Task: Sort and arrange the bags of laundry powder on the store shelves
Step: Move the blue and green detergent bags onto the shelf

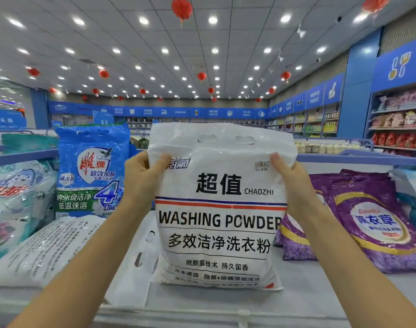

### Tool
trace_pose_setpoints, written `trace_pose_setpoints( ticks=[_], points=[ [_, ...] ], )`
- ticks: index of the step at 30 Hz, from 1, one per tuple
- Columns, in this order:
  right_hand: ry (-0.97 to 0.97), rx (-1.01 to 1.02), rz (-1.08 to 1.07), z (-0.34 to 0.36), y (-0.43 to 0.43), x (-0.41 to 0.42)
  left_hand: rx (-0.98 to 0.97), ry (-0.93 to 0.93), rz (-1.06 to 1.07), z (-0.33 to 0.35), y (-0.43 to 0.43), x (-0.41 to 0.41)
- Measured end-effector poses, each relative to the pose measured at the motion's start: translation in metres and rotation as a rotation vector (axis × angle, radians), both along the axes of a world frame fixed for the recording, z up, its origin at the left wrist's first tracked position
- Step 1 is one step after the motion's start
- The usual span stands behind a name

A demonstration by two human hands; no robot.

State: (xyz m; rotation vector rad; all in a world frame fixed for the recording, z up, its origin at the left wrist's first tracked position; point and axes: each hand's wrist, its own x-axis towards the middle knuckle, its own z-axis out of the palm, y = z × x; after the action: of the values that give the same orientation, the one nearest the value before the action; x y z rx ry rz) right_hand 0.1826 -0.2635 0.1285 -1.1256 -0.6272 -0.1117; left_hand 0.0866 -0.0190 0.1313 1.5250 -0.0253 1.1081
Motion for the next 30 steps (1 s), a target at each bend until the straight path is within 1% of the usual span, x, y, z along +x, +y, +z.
trace_pose_setpoints(
  ticks=[2, 3, 6, 8, 9, 11, 12, 13, 15, 17, 19, 21, 24, 26, 30],
  points=[
    [-0.039, -0.015, -0.023, 0.007, -0.006, 0.002, 0.156, -0.063, 0.059, 0.005, 0.003, 0.003],
    [-0.053, -0.012, -0.023, 0.011, -0.010, 0.003, 0.200, -0.099, 0.071, 0.007, 0.005, 0.004],
    [-0.146, -0.028, 0.004, 0.024, -0.017, 0.007, 0.198, -0.168, 0.100, 0.007, 0.010, 0.010],
    [-0.184, -0.065, -0.014, 0.025, -0.018, 0.012, 0.147, -0.123, 0.073, 0.000, 0.011, 0.014],
    [-0.185, -0.086, -0.045, 0.022, -0.018, 0.016, 0.089, -0.077, 0.017, -0.006, 0.010, 0.016],
    [-0.139, -0.095, -0.134, 0.013, -0.015, 0.028, -0.093, 0.056, -0.194, -0.016, 0.011, 0.018],
    [-0.103, -0.089, -0.175, 0.008, -0.013, 0.035, -0.140, 0.142, -0.297, -0.021, 0.011, 0.018],
    [-0.065, -0.083, -0.202, 0.004, -0.011, 0.041, -0.134, 0.238, -0.368, -0.029, 0.012, 0.017],
    [0.003, -0.077, -0.220, 0.000, -0.008, 0.049, -0.053, 0.468, -0.457, -0.053, 0.015, 0.012],
    [0.033, -0.073, -0.206, -0.001, -0.006, 0.053, 0.113, 0.674, -0.499, -0.085, 0.018, 0.003],
    [0.037, -0.069, -0.187, 0.000, -0.004, 0.055, 0.285, 0.762, -0.566, -0.112, 0.019, -0.004],
    [0.040, -0.057, -0.177, 0.000, -0.003, 0.055, 0.334, 0.745, -0.657, -0.123, 0.013, -0.007],
    [0.024, -0.008, -0.198, -0.001, -0.002, 0.053, 0.319, 0.674, -0.706, -0.121, 0.006, -0.004],
    [-0.012, 0.028, -0.236, -0.001, -0.002, 0.046, 0.304, 0.644, -0.689, -0.119, 0.007, -0.003],
    [-0.058, 0.078, -0.277, 0.008, -0.007, 0.026, 0.279, 0.654, -0.611, -0.118, 0.010, -0.004]
  ],
)
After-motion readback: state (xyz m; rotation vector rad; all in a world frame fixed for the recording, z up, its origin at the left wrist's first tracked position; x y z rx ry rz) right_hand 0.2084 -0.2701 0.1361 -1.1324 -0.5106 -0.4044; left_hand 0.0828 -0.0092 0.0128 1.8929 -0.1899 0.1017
